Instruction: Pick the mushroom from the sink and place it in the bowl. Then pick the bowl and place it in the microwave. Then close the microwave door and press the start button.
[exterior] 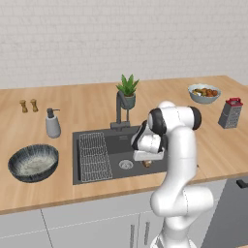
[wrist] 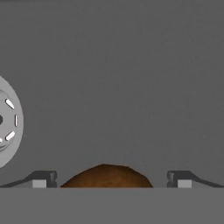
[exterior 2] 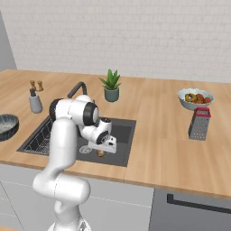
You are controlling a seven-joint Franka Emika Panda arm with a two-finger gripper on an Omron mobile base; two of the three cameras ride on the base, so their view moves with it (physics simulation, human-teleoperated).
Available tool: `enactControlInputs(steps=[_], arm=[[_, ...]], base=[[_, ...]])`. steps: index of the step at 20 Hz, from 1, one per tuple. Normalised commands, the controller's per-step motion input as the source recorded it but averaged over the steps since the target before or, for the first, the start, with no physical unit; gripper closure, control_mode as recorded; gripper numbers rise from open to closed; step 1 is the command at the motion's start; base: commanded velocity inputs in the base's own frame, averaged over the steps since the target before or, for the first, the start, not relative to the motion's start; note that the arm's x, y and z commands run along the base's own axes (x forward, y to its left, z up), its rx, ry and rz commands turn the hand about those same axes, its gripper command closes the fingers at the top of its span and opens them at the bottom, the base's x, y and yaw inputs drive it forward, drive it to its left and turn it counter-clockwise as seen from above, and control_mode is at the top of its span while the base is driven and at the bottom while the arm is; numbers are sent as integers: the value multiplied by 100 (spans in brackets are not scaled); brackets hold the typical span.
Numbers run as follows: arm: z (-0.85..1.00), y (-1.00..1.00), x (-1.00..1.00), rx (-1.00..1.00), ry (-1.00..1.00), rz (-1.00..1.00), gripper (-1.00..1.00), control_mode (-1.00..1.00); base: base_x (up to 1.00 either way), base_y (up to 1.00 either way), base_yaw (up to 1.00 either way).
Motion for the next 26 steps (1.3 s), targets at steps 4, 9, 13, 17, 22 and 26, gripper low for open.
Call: enactControlInputs(steps=[4, 9, 13, 17, 22, 26], arm=[[-16, 4, -14, 4, 0, 0, -100, -100], [-18, 10, -15, 3, 1, 0, 100, -100], [-20, 13, -31, 3, 0, -1, 100, -100], [-1, 6, -51, 1, -3, -3, 100, -100], [33, -28, -66, 0, -16, -1, 100, -100], [93, -72, -18, 0, -15, 0, 100, -100]], base=[[0, 0, 0], [0, 0, 0], [0, 0, 0], [0, 0, 0], [0, 0, 0], [0, 0, 0]])
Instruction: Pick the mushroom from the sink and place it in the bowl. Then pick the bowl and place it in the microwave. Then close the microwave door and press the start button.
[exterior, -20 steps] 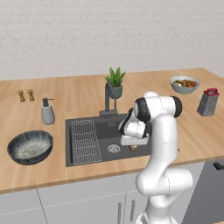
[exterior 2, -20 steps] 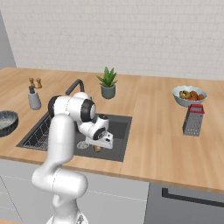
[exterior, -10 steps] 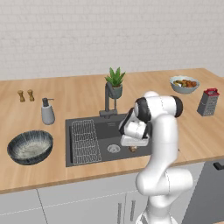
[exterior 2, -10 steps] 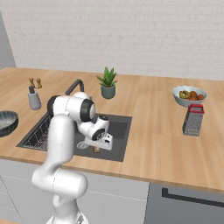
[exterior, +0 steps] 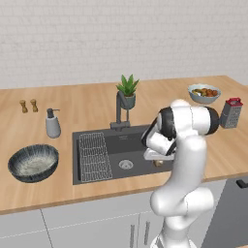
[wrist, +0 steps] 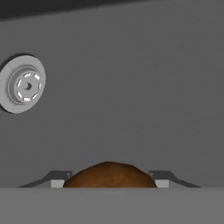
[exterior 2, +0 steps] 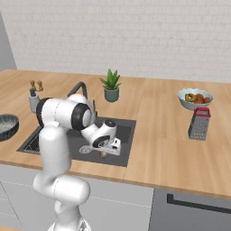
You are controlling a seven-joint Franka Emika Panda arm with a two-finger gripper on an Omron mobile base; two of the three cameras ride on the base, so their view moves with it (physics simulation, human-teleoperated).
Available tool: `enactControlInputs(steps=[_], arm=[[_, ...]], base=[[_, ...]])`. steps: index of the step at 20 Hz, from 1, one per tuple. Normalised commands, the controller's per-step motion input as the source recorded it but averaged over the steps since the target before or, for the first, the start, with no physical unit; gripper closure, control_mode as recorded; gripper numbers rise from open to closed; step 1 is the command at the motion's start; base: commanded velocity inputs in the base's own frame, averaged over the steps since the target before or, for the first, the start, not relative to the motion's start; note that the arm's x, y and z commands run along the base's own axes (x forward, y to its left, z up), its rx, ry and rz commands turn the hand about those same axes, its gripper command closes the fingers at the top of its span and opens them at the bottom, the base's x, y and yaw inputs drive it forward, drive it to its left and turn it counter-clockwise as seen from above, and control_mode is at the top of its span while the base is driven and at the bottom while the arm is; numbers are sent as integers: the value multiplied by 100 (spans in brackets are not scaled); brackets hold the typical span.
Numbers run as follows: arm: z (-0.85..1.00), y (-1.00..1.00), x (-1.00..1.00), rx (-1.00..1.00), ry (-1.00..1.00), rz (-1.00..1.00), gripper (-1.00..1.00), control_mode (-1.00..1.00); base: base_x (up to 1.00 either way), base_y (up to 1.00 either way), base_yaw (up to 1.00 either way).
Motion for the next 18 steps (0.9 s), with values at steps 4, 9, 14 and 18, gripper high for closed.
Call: enactControlInputs(steps=[4, 9, 14, 18], arm=[[99, -73, -6, 0, -14, 0, 100, -100], [100, -52, -8, 0, -18, 0, 100, -100], [100, -27, -20, 1, -14, 0, 100, -100], [91, -1, -41, 2, -9, 0, 100, -100]], base=[[0, 0, 0], [0, 0, 0], [0, 0, 0], [0, 0, 0]])
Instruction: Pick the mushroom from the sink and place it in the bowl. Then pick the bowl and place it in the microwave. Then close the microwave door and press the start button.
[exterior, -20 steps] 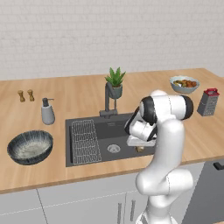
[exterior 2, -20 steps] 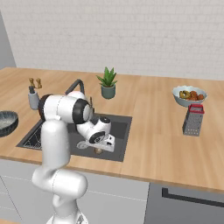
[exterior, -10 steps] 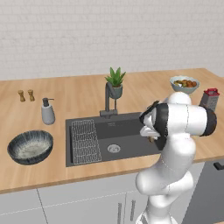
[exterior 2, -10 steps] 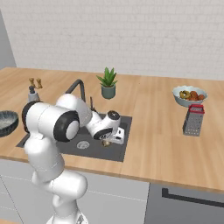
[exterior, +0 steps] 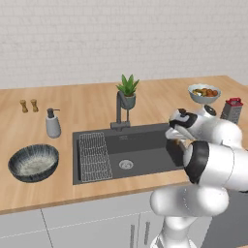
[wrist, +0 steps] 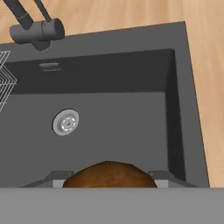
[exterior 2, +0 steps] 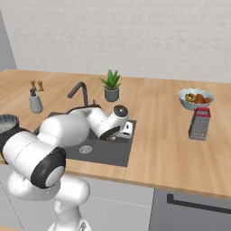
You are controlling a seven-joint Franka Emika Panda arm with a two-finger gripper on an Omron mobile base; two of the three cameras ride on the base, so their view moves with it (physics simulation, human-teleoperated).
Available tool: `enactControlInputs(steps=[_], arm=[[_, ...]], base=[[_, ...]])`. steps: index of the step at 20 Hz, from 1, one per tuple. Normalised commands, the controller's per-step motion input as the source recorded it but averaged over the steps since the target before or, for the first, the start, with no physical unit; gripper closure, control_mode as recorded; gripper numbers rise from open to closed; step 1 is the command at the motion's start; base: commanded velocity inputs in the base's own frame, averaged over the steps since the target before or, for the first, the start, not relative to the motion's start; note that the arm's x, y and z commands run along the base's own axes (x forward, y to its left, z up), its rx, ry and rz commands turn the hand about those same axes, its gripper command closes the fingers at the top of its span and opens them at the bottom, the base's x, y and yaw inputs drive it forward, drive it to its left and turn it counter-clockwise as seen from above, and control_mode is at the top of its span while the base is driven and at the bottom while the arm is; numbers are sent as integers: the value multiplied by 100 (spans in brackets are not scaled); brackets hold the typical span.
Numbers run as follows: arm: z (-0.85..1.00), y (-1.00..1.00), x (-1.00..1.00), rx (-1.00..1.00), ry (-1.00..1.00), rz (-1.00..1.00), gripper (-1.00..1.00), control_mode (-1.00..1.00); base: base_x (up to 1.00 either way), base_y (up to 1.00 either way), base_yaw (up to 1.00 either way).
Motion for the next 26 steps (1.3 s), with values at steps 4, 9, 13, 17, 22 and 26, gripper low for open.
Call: enactControlInputs(steps=[4, 9, 13, 17, 22, 26], arm=[[64, 35, -45, 0, -2, 0, 100, -100], [41, 50, -49, 0, 0, 0, 100, -100], [21, 58, -53, 0, 0, 0, 100, -100], [1, 73, -52, 0, 0, 0, 100, -100], [-3, 87, -43, 0, 0, 10, 100, -100], [26, 78, -3, 0, 0, 7, 100, -100]], base=[[0, 0, 0], [0, 0, 0], [0, 0, 0], [0, 0, 0], [0, 0, 0], [0, 0, 0]])
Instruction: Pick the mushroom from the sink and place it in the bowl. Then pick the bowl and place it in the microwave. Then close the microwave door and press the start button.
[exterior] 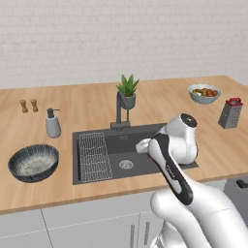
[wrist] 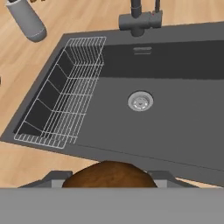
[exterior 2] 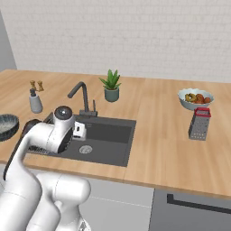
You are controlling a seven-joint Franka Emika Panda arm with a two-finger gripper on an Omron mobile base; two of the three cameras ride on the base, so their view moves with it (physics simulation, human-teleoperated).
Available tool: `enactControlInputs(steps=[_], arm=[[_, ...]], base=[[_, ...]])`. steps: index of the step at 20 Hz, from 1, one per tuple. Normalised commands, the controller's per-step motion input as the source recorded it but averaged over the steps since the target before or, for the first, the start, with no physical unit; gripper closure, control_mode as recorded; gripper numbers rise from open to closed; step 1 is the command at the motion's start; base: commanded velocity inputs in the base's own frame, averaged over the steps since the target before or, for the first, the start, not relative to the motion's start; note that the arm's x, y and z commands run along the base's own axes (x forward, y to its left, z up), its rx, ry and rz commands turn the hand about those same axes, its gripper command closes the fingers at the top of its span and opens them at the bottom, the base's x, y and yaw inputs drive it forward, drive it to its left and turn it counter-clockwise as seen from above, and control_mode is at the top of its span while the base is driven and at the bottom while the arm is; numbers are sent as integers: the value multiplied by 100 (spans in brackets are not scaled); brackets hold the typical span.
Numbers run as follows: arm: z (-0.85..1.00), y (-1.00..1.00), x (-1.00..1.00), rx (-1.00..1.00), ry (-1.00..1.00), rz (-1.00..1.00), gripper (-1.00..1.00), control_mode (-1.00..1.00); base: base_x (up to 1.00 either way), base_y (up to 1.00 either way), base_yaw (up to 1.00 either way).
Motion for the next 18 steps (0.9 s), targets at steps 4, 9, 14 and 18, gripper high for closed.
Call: enactControlInputs(steps=[4, 9, 14, 18], arm=[[51, 89, 7, 0, 3, 6, 100, -100], [48, 99, 16, 0, 5, 10, 100, -100], [12, 100, 11, 0, 4, 7, 100, -100], [-7, 95, 4, -3, 3, 7, 100, -100]], base=[[0, 0, 0], [0, 0, 0], [0, 0, 0], [0, 0, 0]])
